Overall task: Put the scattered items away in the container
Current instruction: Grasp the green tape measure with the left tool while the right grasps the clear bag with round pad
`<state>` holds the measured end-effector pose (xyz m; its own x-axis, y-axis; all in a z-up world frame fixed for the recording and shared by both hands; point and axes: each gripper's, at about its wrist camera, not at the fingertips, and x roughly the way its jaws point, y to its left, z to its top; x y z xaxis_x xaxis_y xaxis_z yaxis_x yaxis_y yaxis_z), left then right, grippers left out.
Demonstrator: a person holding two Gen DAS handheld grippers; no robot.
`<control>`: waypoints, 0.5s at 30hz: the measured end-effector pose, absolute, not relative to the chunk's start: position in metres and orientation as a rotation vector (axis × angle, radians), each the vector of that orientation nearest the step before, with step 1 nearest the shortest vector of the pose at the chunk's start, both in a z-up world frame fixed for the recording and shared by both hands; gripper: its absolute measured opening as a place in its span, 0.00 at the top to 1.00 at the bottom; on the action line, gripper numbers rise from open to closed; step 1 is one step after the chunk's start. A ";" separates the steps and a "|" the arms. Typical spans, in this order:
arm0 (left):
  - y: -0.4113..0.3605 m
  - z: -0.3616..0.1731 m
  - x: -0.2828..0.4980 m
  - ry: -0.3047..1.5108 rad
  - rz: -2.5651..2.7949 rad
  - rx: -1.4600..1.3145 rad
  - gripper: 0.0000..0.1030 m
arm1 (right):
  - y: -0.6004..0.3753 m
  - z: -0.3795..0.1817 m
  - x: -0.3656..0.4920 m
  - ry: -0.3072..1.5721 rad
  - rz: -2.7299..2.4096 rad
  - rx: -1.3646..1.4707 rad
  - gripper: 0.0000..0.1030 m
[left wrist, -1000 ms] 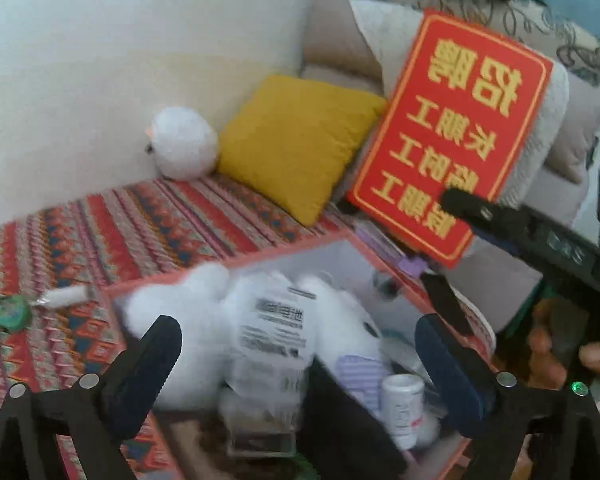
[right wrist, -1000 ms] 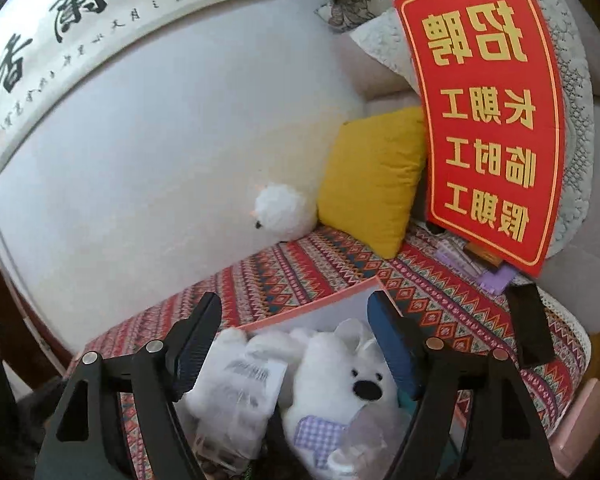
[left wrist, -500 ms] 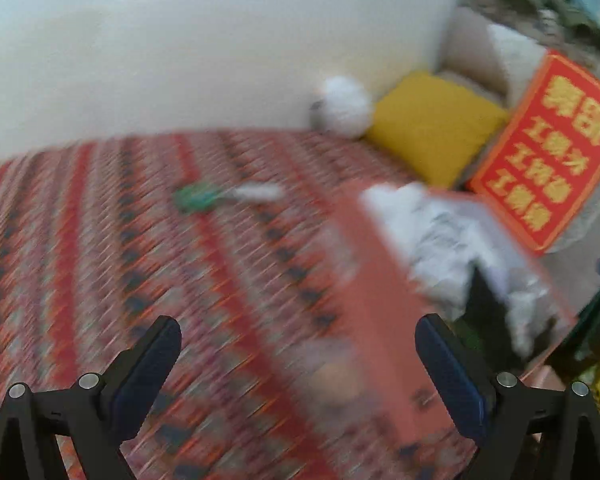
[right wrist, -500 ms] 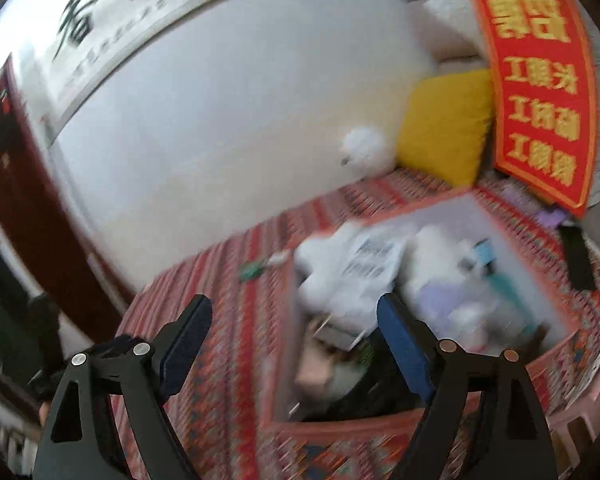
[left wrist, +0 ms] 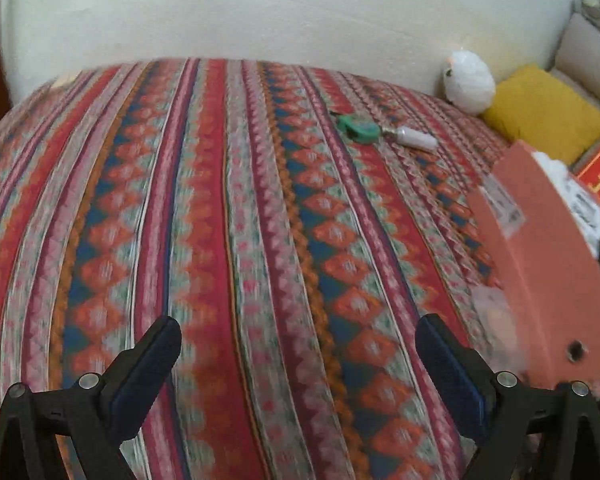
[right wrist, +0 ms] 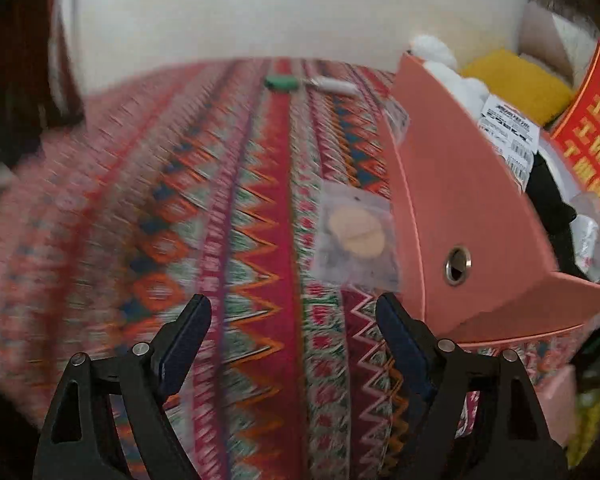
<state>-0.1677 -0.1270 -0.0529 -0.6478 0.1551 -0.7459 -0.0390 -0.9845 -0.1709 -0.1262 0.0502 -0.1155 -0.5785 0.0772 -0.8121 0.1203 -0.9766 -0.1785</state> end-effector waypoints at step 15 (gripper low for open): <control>-0.024 -0.138 -0.424 0.424 2.498 -1.264 0.05 | 0.042 -0.146 -0.230 0.756 -2.899 1.417 0.16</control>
